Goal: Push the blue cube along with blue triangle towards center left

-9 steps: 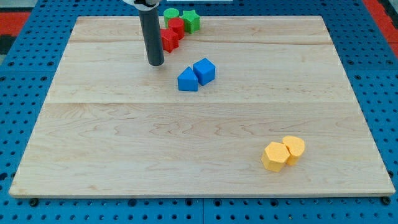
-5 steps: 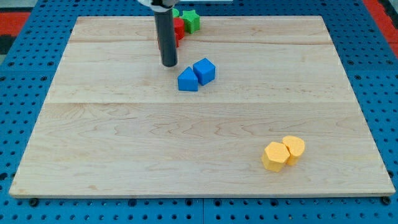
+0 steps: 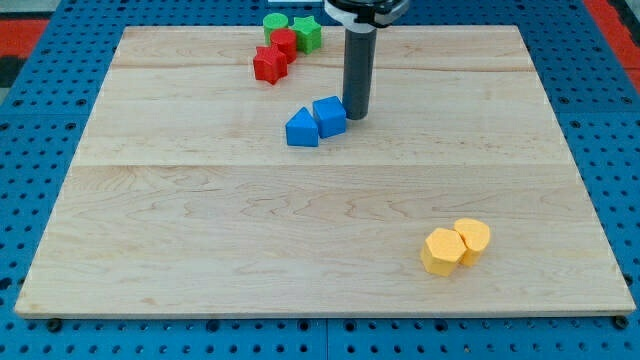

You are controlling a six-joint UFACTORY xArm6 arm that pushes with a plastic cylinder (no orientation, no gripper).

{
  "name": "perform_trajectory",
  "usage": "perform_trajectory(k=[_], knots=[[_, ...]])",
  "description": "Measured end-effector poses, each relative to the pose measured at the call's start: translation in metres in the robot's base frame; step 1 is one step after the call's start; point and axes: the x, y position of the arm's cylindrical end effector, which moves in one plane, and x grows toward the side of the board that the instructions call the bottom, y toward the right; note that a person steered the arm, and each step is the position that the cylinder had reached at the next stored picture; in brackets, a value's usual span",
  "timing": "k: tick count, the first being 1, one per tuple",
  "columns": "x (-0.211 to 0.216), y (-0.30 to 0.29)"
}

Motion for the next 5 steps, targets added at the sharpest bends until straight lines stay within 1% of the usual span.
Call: perform_trajectory(k=[1,3,5], knots=[[-0.004,-0.007],[0.022,-0.011],[0.031,-0.05]])
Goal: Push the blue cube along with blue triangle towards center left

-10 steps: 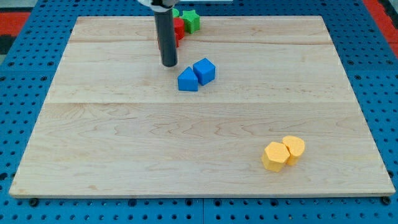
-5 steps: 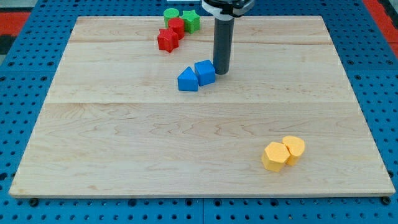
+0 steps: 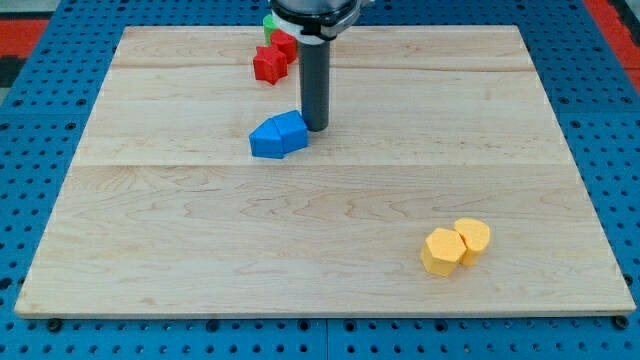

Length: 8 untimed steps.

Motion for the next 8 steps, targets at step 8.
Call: perform_trajectory(k=[8], knots=[[0.004,-0.12]])
